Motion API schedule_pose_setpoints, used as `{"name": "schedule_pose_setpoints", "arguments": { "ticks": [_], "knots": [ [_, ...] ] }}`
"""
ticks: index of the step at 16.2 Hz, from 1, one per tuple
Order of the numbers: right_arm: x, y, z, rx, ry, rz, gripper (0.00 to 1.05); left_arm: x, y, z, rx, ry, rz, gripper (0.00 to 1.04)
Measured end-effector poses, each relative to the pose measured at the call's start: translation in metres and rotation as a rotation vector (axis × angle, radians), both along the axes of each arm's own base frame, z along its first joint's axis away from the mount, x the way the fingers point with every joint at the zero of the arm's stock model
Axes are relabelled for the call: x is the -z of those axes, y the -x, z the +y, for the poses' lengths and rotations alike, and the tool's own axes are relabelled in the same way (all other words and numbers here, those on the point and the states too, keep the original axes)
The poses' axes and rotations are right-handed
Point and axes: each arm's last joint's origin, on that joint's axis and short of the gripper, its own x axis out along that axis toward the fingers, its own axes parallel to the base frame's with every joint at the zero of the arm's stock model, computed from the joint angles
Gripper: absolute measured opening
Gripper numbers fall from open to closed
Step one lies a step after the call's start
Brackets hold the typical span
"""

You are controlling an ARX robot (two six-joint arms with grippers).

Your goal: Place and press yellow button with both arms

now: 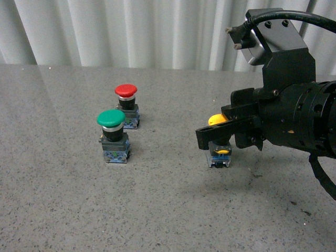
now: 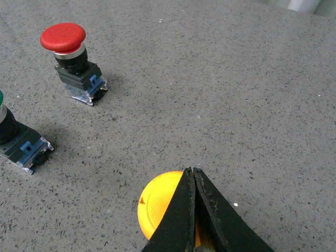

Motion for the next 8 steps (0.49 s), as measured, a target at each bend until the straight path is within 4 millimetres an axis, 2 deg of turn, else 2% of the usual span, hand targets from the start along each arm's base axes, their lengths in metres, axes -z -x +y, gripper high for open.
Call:
{"name": "schedule_pose_setpoints", "arguments": {
  "ticks": [8],
  "knots": [
    [0.0024, -0.0043, 0.002, 0.014, 0.001, 0.0, 0.02, 0.0, 0.0, 0.0, 0.0, 0.0, 0.0, 0.98]
  ]
}}
